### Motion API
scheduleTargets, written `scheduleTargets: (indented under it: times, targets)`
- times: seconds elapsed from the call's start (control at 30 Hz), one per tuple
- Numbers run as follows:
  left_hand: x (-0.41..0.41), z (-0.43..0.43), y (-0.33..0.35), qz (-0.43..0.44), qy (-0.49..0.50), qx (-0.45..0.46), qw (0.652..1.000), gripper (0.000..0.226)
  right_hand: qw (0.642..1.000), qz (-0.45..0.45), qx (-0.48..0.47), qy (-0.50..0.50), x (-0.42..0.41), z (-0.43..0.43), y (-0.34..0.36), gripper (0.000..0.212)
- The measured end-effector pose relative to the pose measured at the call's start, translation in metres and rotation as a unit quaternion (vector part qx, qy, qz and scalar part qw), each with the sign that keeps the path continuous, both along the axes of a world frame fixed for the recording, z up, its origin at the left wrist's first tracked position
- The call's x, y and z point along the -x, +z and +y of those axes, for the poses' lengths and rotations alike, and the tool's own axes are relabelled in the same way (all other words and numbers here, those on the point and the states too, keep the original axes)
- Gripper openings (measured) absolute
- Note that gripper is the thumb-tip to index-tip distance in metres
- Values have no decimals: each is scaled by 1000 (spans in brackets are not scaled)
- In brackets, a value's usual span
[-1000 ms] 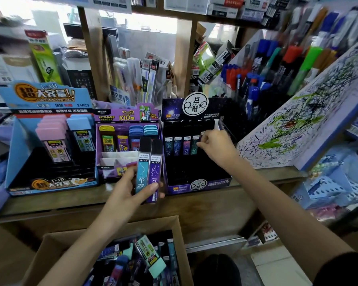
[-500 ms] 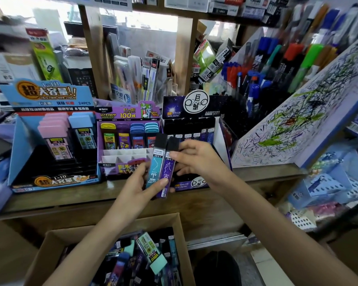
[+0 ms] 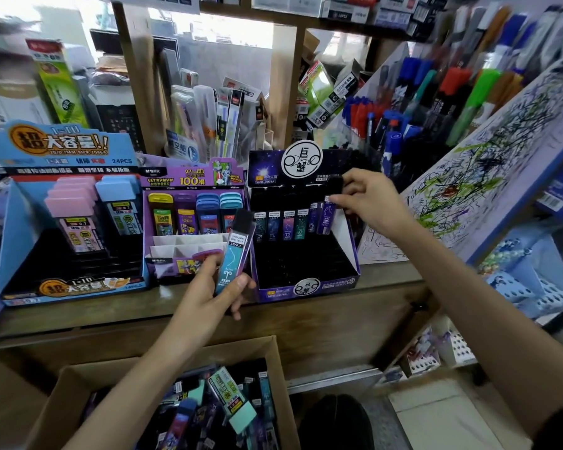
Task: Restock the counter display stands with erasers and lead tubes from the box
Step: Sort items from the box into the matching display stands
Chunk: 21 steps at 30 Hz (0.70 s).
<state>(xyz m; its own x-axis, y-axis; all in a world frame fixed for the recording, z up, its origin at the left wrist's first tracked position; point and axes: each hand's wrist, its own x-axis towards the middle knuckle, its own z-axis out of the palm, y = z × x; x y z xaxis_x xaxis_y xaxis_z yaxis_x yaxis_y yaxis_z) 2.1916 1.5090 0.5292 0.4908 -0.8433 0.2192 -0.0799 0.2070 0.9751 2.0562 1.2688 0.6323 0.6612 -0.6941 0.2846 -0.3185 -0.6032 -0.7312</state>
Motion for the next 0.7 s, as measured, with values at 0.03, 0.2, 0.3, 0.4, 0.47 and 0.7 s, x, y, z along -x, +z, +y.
scheduleTargets:
  times: [0.03,0.2,0.3,0.4,0.47,0.7]
  targets:
    - [0,0,0,0,-1,0,1000,25,1000,17,12,6,-2,-1,-3,20]
    - [1,2,0,5,-1,0,1000,25,998,37,44,38,-10,1,-13,28]
    - [1,2,-1,3,-1,-2,1000,24,997,32,32,56,-9,2,-11,30]
    - [1,1,-1,0,-3,-1,1000,26,995,48,14,81,-7,-3,-11,15]
    - [1,1,-2,1,-6,0,1000,28,995,57,4,81,-7,-6,-13,12]
    - [3,-1,-6,8,-12,-2,1000,27,999,41,-18,-26,-24,-1,-31,32]
